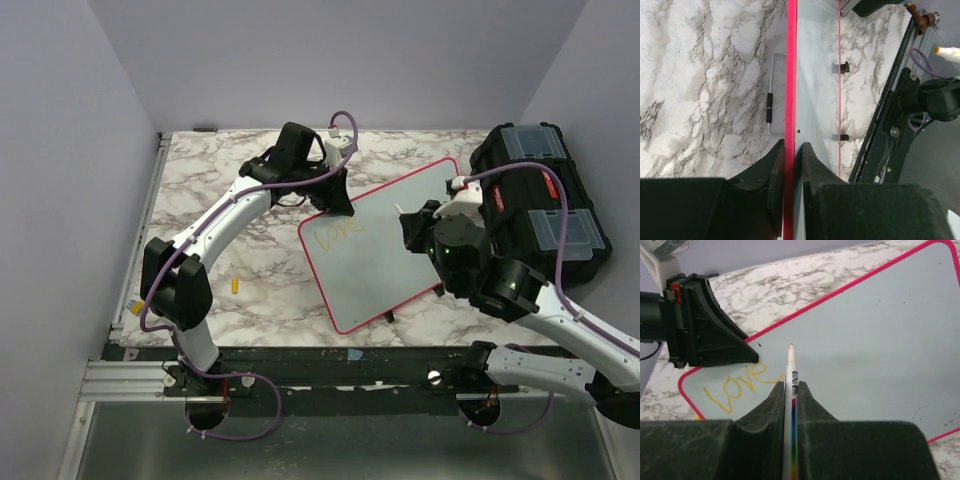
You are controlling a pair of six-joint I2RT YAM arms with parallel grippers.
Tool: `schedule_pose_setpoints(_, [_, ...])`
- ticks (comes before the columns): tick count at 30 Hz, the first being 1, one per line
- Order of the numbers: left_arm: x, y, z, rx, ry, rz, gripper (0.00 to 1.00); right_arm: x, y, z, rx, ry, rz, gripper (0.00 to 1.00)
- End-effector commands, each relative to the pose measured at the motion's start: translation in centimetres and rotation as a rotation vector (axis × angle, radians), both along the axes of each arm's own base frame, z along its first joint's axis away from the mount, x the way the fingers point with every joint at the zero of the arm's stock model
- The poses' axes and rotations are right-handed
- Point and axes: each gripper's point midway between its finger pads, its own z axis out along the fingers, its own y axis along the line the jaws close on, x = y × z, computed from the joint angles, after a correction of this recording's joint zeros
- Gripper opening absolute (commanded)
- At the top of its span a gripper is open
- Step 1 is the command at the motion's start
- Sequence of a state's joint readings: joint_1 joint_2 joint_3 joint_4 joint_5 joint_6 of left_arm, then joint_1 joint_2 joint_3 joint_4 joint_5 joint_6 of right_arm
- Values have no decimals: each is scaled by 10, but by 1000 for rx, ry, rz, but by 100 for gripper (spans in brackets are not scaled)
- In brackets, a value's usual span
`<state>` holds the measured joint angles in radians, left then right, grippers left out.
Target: Write a sentence on the whiteboard
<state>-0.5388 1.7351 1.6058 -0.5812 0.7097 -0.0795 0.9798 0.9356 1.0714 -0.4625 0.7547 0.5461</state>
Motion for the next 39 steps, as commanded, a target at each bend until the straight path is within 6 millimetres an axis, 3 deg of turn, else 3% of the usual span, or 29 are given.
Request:
schedule_pose_setpoints(1, [3,2,16,3,-125,-17,0,-4,-12,-27,-47,45,-31,1])
schedule_pose_setpoints(15, [7,5,1,36,-112,5,0,-12,-8,-56,-90,82,38,1])
schedule_pose_setpoints(31, [11,8,-19,83,-88,32,0,-2,-5,-46,-194,3,66,1])
schedule_pose_setpoints(39, [12,8,-32,100,-60,30,0,1,0,-60,-229,41,65,1])
